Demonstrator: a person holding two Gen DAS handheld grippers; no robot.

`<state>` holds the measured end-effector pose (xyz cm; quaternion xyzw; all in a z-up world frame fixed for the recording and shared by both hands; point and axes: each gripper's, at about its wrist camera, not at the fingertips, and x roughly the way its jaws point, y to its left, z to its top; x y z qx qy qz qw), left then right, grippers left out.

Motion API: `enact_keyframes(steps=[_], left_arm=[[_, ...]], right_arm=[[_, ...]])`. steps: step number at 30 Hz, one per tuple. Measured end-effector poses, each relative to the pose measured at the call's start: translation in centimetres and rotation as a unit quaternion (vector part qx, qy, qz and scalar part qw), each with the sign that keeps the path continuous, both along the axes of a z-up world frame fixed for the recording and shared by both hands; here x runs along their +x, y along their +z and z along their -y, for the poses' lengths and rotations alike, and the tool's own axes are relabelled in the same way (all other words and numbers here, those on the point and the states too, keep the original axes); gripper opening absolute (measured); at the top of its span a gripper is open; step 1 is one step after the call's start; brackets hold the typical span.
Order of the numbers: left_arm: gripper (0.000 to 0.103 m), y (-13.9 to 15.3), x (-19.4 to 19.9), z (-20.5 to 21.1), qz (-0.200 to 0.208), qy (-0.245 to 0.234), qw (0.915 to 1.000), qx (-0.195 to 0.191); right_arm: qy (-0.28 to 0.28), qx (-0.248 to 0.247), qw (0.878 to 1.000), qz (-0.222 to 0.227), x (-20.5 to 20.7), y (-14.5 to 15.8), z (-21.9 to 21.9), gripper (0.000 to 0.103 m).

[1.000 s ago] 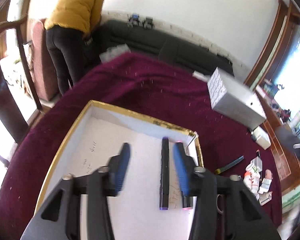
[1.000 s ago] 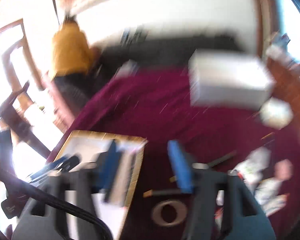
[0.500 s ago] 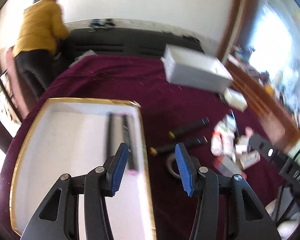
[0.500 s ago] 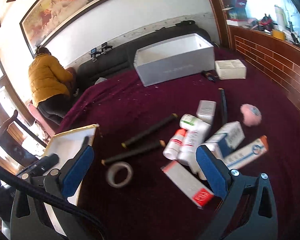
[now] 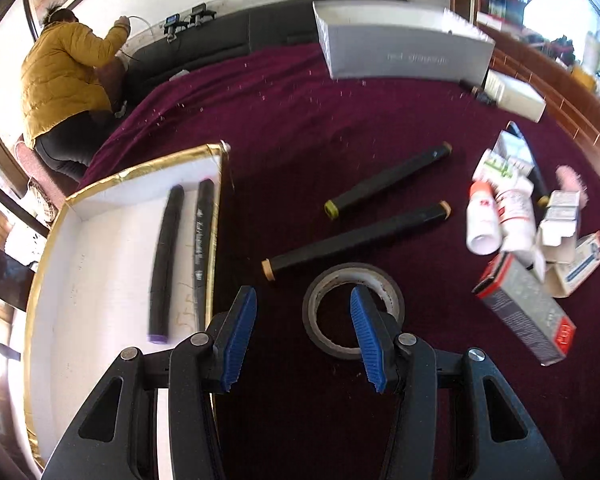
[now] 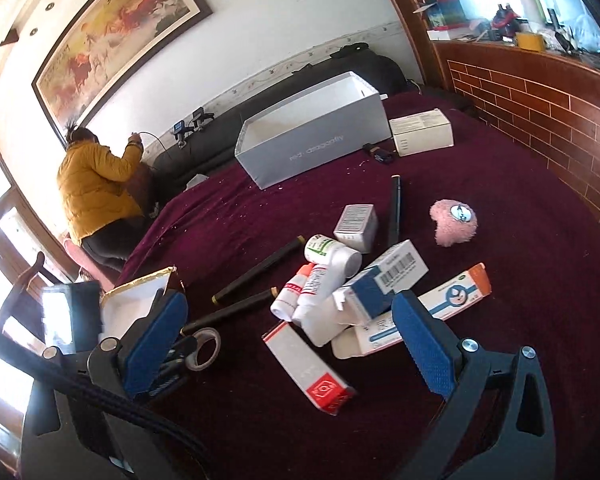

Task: Organize objects
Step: 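Lower the left tool onto the black tape roll and grip its rim, then grasp the red-and-white glue box with the right tool while the left tool holds the tape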

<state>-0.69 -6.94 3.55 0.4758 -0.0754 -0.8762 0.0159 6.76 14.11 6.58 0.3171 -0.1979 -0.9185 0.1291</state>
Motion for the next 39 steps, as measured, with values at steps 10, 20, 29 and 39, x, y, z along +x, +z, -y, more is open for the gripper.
enact_keyframes(steps=[10,20,29,39], left_arm=[[0.007,-1.8,-0.4,-1.0,0.032,-0.015,0.9987,0.037],[0.007,2.0,4.2,1.1,-0.004,-0.057,0.9864,0.154],[0.007,5.4,7.2,4.7,-0.063,-0.05,0.9828,0.166],[0.007,5.5,8.7,9.3,-0.08,-0.03,0.9799,0.18]], right_arm=[[0.004,0.002,1.0,0.011,-0.5,-0.9,-0.6,0.103],[0.034,0.044,0.998,0.032,-0.9,-1.1,0.5,0.103],[0.104,0.157,0.981,0.053,-0.9,-3.3,5.2,0.097],[0.135,0.214,0.959,0.125,-4.3,-6.6,7.7,0.052]])
